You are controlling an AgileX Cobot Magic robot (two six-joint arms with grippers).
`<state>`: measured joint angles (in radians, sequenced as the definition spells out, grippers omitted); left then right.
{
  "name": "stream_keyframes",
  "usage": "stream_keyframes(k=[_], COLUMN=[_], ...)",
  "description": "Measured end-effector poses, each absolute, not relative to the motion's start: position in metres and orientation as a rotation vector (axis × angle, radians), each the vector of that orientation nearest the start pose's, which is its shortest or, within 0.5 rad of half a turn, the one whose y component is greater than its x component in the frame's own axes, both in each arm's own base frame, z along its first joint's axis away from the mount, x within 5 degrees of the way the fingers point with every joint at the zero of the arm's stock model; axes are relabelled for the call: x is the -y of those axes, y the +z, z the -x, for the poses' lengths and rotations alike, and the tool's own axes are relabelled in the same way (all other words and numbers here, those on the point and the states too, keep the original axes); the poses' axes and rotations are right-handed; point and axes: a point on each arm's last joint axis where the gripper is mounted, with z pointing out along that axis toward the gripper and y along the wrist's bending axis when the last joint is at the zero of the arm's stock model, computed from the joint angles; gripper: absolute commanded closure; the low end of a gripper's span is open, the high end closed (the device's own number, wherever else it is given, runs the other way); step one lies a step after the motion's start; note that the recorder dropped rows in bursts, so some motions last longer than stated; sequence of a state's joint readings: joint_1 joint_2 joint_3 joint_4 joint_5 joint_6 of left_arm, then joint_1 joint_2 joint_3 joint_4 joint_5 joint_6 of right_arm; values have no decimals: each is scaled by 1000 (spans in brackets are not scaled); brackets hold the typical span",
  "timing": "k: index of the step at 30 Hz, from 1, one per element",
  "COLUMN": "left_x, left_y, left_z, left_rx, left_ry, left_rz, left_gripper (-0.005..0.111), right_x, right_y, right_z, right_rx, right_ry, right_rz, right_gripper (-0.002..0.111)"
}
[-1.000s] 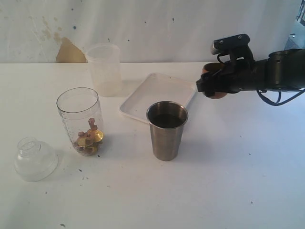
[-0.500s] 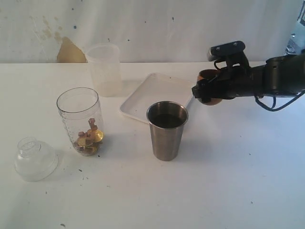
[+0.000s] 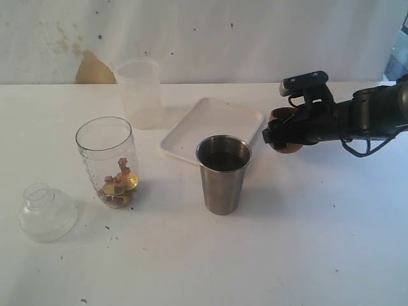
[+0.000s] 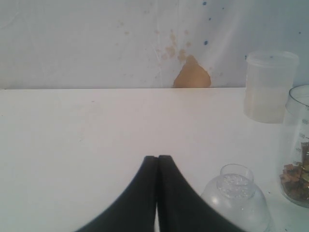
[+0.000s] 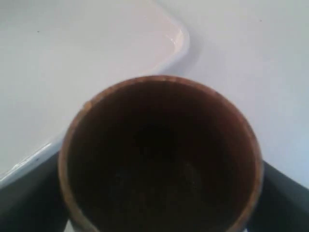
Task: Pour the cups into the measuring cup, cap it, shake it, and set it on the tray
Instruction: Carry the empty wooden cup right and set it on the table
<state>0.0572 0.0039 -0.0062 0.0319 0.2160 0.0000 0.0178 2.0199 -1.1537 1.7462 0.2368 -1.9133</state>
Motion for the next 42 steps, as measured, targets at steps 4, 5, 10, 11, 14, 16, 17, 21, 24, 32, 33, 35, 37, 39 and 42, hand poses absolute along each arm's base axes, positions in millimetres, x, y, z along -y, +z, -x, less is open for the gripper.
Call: stream_keyframes(k=[4,5,10,11,14,16,17,21,24,32,33,35,37,39,42], left_x=[-4,-4,-4,-4,-4,-4,-4,-4,-4,-4,-4,-4,-4,-4,-4], left_y=[195,195,195,195,195,195,195,195,195,195,195,195,195,195,195], left_z=[-56,-56,-56,-56,-56,-56,-56,-56,-56,-56,-56,-56,-56,-56,-56], left_rx=[-1697,-1697,-1697,-1697,-1697,-1697,-1697,-1697,-1697,-1697,-1697,-1697,-1697,-1697,-1697], left_ry=[72,72,72,72,72,72,72,72,72,72,72,72,72,72,72], left_rz=[27,27,27,27,27,27,27,27,27,27,27,27,27,27,27], left_gripper=[107,107,107,107,107,107,107,107,107,107,107,107,107,107,107], right_x=[-27,-27,-25,-25,-26,-27,-27,-27,-27,-27,-26,-24,-22,-22,-24], right_y=[136,133,122,122,122,122,122,122,122,124,124,128,138,148,172], right_z=[-417,-417,-417,-417,-417,-417,-417,-417,-417,-417,-417,-417,-417,-416,-414], right_rx=[-2282,-2293,-2324,-2324,-2320,-2315,-2315,-2310,-2307,-2303,-2305,-2307,-2286,-2263,-2202], right_ry=[180,173,154,154,167,179,182,171,163,165,152,116,95,89,99], right_rz=[317,314,305,305,318,325,326,351,369,368,361,347,340,337,337], right_gripper=[40,37,36,36,36,36,36,33,21,8,8,8,8,8,8])
